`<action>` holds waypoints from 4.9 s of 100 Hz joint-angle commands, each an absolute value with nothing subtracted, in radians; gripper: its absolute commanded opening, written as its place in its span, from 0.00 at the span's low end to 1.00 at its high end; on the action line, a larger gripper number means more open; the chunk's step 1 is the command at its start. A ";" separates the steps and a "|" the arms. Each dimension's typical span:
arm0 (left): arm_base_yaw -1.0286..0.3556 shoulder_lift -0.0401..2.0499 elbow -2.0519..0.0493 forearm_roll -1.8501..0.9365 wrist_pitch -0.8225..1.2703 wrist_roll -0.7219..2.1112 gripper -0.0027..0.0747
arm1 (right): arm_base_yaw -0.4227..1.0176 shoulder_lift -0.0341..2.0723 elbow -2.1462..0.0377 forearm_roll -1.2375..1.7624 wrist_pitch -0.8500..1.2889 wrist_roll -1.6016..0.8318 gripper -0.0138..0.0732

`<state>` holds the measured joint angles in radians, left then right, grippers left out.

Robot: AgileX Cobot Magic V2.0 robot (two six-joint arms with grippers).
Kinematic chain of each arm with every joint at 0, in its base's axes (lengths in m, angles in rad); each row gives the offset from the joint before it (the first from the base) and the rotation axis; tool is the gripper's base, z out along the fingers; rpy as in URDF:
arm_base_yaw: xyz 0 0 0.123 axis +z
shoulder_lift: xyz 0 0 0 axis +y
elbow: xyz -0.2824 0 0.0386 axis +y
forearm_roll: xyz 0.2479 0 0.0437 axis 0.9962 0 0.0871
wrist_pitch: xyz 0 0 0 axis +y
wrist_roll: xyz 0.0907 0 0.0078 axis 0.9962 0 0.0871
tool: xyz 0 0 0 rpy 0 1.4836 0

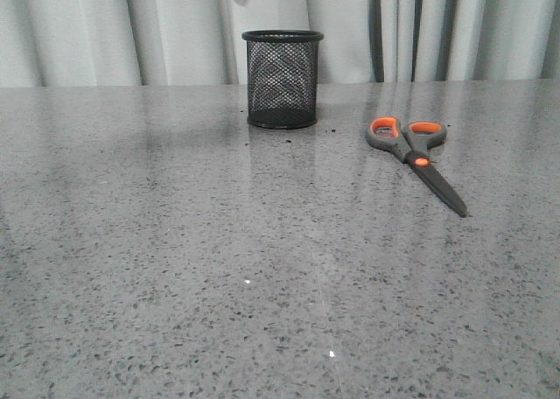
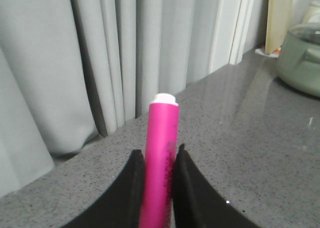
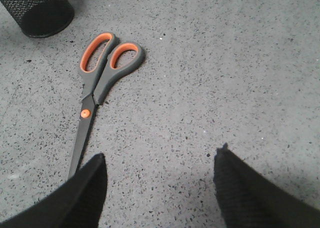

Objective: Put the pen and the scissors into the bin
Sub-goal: 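Lift the pink marker with the left gripper over the mesh cup, then drop the pink marker into the mesh cup and withdraw the left gripper, then lower the right gripper onto the scissors handles and close, then lift the scissors with the right gripper over the mesh cup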

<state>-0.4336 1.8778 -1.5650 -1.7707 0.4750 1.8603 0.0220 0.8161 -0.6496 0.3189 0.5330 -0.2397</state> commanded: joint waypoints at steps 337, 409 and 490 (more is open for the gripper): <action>-0.061 0.586 -0.545 -1.091 0.203 1.219 0.01 | 0.310 1.674 -1.436 0.100 0.953 0.000 0.64; -0.061 0.586 -0.545 -1.091 0.203 1.219 0.01 | 0.381 1.766 -1.436 -0.072 0.864 0.108 0.64; -0.061 0.586 -0.545 -1.091 0.203 1.219 0.01 | 0.381 1.477 -1.256 -0.063 0.587 0.080 0.08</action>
<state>-0.0519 0.5886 -0.5195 -1.0640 0.2393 1.2200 0.3858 1.6237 -1.3088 -0.0700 0.7570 0.0913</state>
